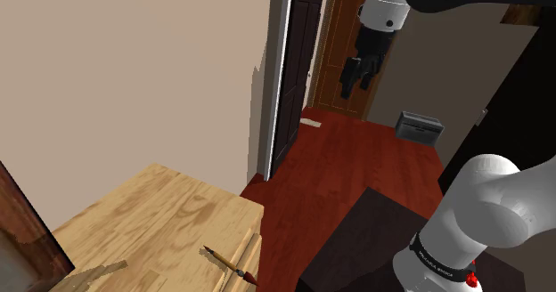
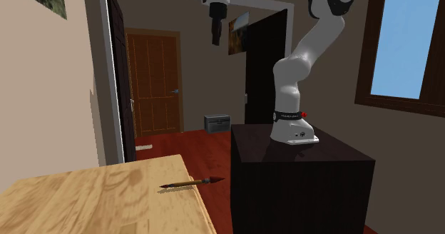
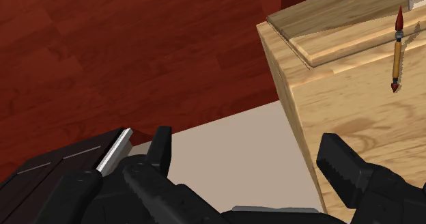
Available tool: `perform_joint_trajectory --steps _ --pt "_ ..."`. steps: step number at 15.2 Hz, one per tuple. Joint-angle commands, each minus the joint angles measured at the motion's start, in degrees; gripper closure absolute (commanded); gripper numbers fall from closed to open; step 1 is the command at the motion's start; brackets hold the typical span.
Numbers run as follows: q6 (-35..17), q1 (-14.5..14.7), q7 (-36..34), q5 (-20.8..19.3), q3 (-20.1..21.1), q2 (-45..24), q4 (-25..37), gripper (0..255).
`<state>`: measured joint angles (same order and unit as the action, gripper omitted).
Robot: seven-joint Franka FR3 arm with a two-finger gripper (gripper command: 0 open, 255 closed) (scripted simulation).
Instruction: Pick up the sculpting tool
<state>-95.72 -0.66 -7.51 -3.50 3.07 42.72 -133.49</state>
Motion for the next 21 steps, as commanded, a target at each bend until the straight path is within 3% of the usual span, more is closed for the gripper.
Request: perform_joint_trajectory --steps 1,11,21 --pt "0.0 0.0 0.0 0.0 0.0 0.0 0.0 0" --pt "-14.4 4.1 -6.8 3.6 8.1 -6.7 -8.8 0" --pt "-29.6 6.8 -15.0 4.2 17.2 -20.7 -11.3 0"
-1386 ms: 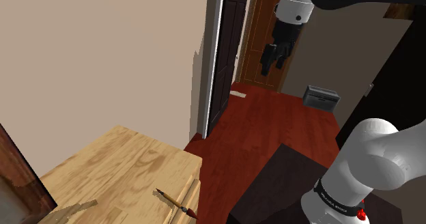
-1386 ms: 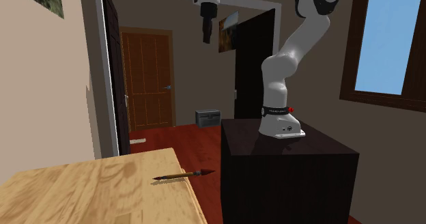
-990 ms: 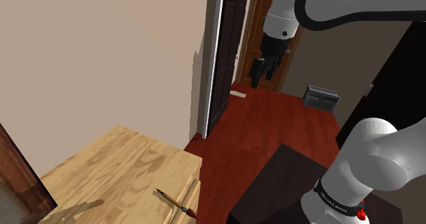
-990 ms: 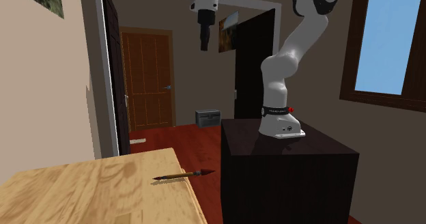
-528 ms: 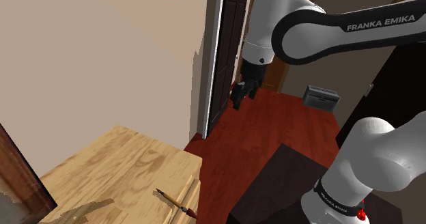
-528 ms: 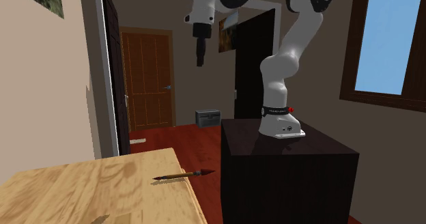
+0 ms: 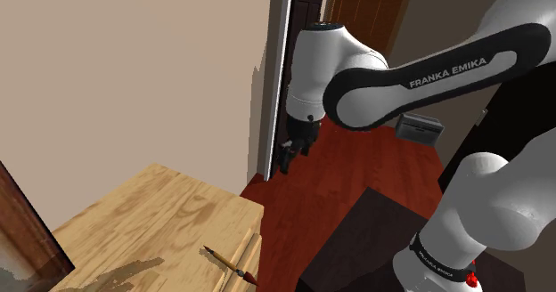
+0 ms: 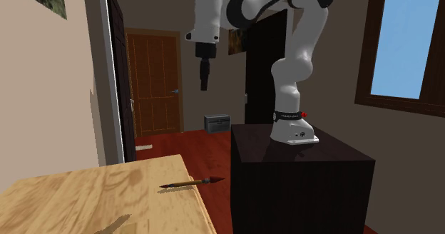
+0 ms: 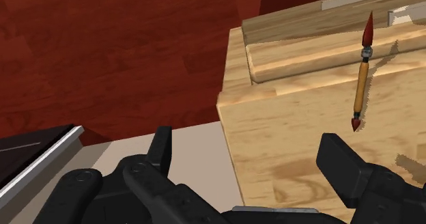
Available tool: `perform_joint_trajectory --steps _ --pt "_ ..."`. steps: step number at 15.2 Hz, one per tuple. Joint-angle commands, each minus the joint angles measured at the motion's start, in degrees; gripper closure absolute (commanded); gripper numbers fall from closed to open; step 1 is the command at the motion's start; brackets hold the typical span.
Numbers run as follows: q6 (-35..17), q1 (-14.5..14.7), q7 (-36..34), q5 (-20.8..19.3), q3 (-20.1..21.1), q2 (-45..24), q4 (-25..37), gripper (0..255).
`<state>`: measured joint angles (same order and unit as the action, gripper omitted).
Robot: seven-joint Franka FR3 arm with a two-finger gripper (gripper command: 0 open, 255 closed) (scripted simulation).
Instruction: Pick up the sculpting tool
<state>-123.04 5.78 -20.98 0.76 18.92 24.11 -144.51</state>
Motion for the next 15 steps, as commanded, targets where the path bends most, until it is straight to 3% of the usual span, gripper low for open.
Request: perform_joint_trajectory --steps 1,8,15 --pt "-3.7 0.4 -2.5 -0.5 2.3 -3.9 -0.1 0" --pt "-13.0 0.6 -11.7 -6.8 8.6 -18.1 2.8 0" --pt "-18.5 3.5 -24.6 -20.2 10.4 -34.5 9.4 0"
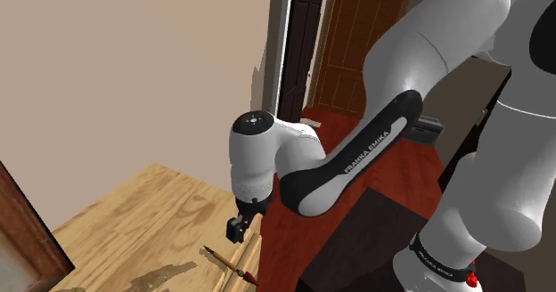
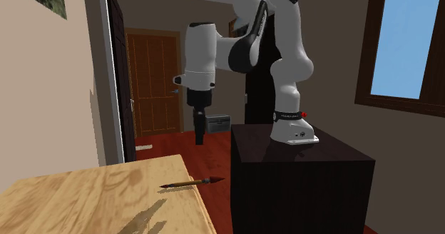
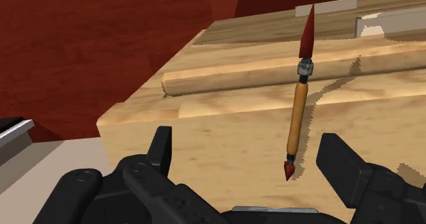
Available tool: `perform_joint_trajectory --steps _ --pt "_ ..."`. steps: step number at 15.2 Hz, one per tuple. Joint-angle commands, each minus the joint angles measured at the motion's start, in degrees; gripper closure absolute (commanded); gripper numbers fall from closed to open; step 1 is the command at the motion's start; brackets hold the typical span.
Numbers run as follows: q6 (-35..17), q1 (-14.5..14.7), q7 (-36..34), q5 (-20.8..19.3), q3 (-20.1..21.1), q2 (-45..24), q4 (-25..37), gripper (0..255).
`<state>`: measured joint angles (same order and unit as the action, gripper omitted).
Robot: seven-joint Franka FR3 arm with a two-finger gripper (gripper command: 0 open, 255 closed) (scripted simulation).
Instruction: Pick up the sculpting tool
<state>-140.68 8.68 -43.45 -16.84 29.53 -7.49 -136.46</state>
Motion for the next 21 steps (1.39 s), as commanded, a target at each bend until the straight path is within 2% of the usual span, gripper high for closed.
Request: perform_joint_trajectory --steps 1,6,14,16,17,21 --pt "-1.3 1.5 -3.9 -4.6 -0.6 -5.3 2.6 0" --pt "-2.6 7.4 -11.0 -12.7 -3.4 -16.6 9.6 0" --pt "-6.2 10.3 -14.7 -17.5 -7.0 -22.6 11.4 0" --pt "-6.2 10.3 -14.7 -17.4 -7.0 -22.6 11.4 0" --pt "-6.2 10.4 -14.7 -17.5 -7.0 -22.7 11.4 255" --pt "-6.3 10.3 -14.6 -17.5 -7.1 -22.8 11.5 255"
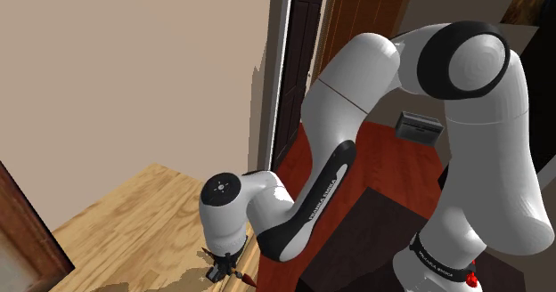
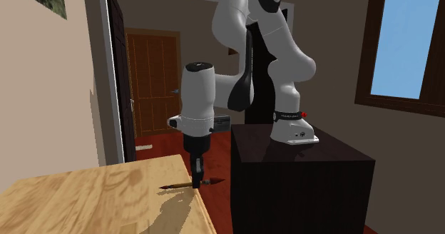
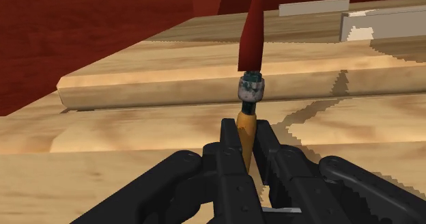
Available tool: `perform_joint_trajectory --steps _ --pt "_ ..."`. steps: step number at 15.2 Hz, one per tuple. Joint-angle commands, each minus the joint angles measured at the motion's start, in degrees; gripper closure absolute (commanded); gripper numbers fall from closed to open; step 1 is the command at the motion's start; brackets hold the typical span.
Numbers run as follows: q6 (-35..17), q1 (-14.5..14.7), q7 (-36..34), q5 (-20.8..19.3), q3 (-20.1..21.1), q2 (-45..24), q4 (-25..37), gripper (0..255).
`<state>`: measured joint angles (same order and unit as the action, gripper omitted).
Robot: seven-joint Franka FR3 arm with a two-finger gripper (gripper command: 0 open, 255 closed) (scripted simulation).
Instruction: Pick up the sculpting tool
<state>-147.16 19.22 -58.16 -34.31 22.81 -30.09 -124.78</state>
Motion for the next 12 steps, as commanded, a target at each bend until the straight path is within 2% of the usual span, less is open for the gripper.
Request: perform_joint_trajectory --steps 1,5,12 --pt "0.2 -0.1 0.0 -0.1 -0.4 -0.3 -0.1 255" --pt "0.2 -0.2 0.0 0.0 -0.2 0.0 -0.3 255" --pt "3.5 -2.5 3.1 4.1 2.8 5.0 -1.5 255"
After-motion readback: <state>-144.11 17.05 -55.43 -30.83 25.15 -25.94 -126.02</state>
